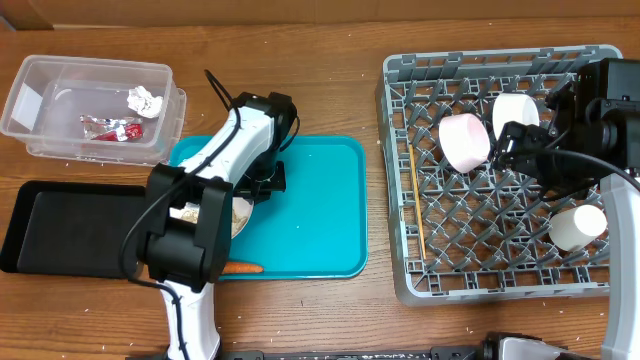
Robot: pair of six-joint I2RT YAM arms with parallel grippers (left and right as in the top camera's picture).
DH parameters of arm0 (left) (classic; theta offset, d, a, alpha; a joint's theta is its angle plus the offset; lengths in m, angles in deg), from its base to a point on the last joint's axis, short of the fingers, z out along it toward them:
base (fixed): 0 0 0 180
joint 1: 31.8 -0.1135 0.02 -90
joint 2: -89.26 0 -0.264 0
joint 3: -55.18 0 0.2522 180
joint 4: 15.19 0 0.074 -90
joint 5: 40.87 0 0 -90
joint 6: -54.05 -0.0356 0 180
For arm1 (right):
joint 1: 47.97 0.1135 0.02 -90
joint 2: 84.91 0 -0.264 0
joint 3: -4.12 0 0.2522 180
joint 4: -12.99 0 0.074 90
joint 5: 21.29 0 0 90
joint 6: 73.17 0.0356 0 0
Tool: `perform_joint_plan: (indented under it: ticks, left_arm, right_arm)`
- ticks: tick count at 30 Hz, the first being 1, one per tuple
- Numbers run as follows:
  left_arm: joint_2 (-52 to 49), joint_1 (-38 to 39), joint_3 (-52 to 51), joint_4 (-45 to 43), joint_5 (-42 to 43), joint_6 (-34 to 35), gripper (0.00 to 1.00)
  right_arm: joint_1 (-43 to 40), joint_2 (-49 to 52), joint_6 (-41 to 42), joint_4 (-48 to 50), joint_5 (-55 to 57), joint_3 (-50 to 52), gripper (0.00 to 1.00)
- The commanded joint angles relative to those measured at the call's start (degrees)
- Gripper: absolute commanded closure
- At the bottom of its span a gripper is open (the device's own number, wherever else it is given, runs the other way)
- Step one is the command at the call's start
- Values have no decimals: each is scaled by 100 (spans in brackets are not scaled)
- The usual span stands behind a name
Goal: Sort waste into correct bins and load items into the dishwasher
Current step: 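Tilt the plate over the black tray to dump rice and peanut shells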
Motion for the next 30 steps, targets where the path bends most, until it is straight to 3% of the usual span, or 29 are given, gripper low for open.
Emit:
perform_joint_plan:
  ticks: [1,13,30]
  left_arm:
    - [723,-39,166,122,-74,76,96]
    - [1963,-494,166,579,98,-363,96]
    - [2090,-2553,166,525,881,-1670,96]
  right_arm:
    - [-7,-61,-33,9,-31,-96,6]
    - [-7,-61,-46,9,35,-98,6]
    - [-7,-61,-46,-13,35,-98,7]
